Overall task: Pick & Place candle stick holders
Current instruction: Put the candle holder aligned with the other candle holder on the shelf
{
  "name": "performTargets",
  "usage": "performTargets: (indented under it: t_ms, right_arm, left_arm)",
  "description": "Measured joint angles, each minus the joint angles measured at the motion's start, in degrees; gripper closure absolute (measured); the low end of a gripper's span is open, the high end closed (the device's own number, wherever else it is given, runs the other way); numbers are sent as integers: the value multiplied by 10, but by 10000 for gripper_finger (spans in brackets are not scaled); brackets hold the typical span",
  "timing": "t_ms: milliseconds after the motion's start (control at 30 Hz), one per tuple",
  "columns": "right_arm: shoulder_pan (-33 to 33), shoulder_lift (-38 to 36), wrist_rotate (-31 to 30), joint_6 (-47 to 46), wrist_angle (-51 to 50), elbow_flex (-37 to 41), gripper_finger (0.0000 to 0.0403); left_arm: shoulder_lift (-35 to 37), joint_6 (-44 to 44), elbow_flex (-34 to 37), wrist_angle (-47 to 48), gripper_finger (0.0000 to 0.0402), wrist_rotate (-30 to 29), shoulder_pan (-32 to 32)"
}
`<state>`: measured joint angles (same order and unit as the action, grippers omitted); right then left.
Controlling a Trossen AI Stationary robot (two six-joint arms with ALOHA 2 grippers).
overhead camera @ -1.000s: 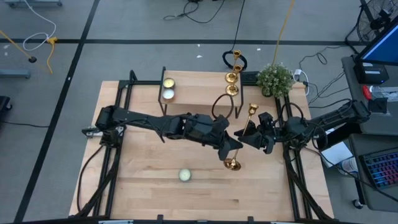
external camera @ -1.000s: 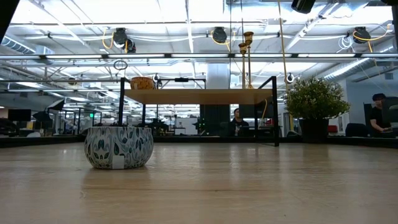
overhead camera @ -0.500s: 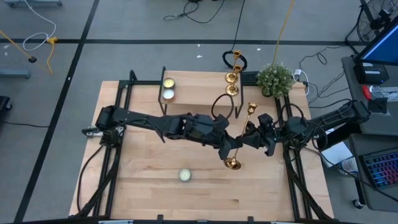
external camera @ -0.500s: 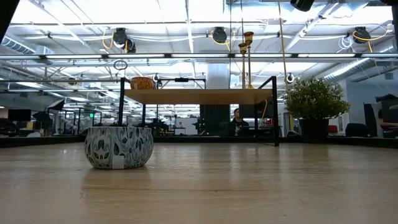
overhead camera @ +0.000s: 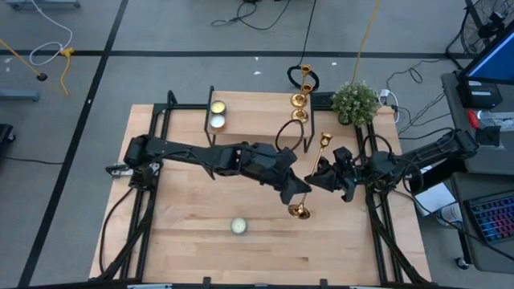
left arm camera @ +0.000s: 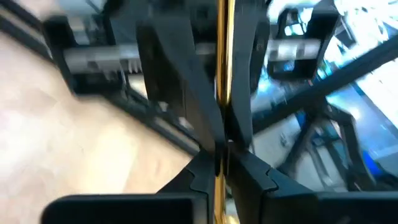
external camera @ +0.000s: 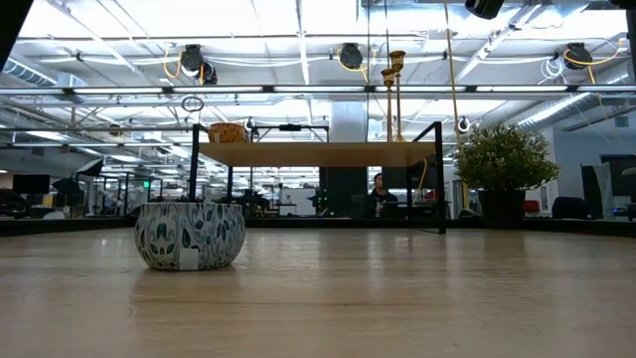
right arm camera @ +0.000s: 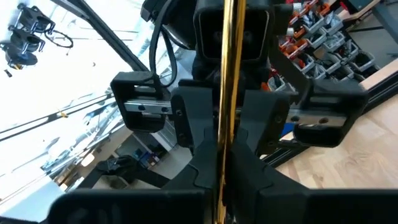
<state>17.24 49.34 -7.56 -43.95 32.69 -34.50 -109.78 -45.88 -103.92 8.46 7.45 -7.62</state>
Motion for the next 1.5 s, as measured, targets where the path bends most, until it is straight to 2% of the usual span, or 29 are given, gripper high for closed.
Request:
performTargets:
  t_ms: [200, 400, 600, 700, 933, 1133, 1267, 1500]
  right_arm:
    - [-3, 0, -11, 2, 6, 0, 390]
    - [-8, -2, -16, 8, 31, -1, 390]
    - [-18, -6, -34, 14, 13, 0, 390]
    - [-25, -12, -28, 6, 12, 0, 390]
    - [-54, -11, -27, 4, 14, 0, 390]
    - [-108, -11, -39, 23, 10, -1, 391]
    - [-147, -3, -73, 77, -86, -52, 391]
    - [-210, 75, -90, 211, -309, -227, 391]
  left_arm:
    - [3, -6, 1, 25, 333, 90, 5]
    - [27, 13, 1, 39, 329, 95, 2]
    - [95, 55, 0, 152, 328, 108, -4]
    - [132, 76, 0, 221, 328, 65, -12]
    - [215, 87, 0, 348, 328, -95, -44]
    - [262, 32, 0, 511, 327, -246, -63]
    - [279, -16, 0, 603, 327, -311, -69]
    - [282, -7, 0, 677, 327, -324, -71]
